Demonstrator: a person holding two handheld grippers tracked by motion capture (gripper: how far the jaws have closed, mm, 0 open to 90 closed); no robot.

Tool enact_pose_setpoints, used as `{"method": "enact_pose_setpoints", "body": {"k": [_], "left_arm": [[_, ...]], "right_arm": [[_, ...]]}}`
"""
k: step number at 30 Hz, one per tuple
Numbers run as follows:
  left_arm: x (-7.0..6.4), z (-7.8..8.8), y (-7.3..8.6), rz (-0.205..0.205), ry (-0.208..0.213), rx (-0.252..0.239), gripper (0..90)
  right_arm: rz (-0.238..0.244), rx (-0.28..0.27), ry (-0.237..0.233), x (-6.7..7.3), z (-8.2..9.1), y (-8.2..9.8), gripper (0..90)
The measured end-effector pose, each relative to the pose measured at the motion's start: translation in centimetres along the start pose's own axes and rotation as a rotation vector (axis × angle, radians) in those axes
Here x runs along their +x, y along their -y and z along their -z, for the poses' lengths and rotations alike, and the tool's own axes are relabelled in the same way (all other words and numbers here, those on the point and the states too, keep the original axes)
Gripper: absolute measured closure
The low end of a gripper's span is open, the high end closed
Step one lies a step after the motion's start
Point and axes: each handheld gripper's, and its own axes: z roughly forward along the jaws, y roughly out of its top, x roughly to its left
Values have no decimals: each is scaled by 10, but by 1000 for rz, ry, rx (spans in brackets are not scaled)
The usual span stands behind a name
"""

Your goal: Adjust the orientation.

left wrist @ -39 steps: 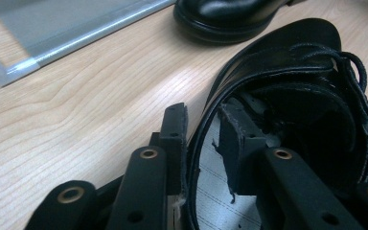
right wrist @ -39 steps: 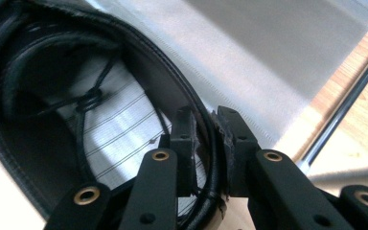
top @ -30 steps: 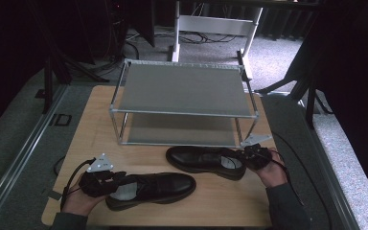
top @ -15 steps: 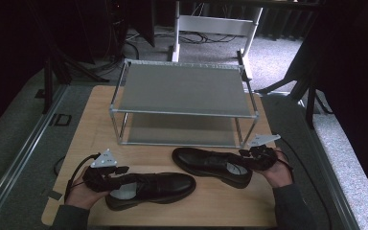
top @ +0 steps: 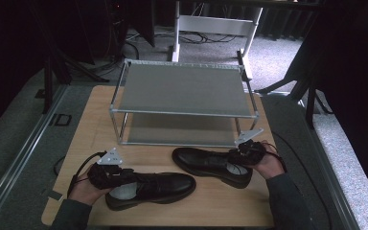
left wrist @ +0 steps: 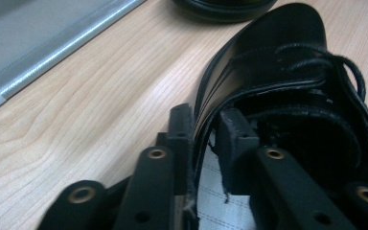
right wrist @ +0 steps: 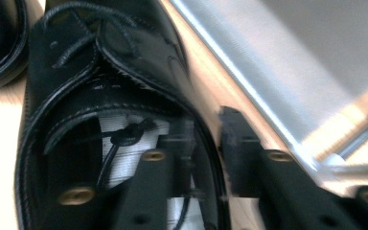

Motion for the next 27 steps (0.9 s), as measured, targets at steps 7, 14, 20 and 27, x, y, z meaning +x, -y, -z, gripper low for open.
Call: {"method": "enact_pose_setpoints", "body": {"k": [7,14,20,27], "left_arm": [[-2,-1,0,84,-45,-55,841],[3,-3,-4,163,-127,-92,841],[7,-4,-5,248,-197,-127,840],[8,-14,-14,340,-247,-159,838]], "right_arm": [[-50,-34,14,3,8,9,858],[-88,-54,47,1,15,19,859],[-136,-76,85,-4,25,28,858],[-177,-83,96,-8,30,37,858]]}}
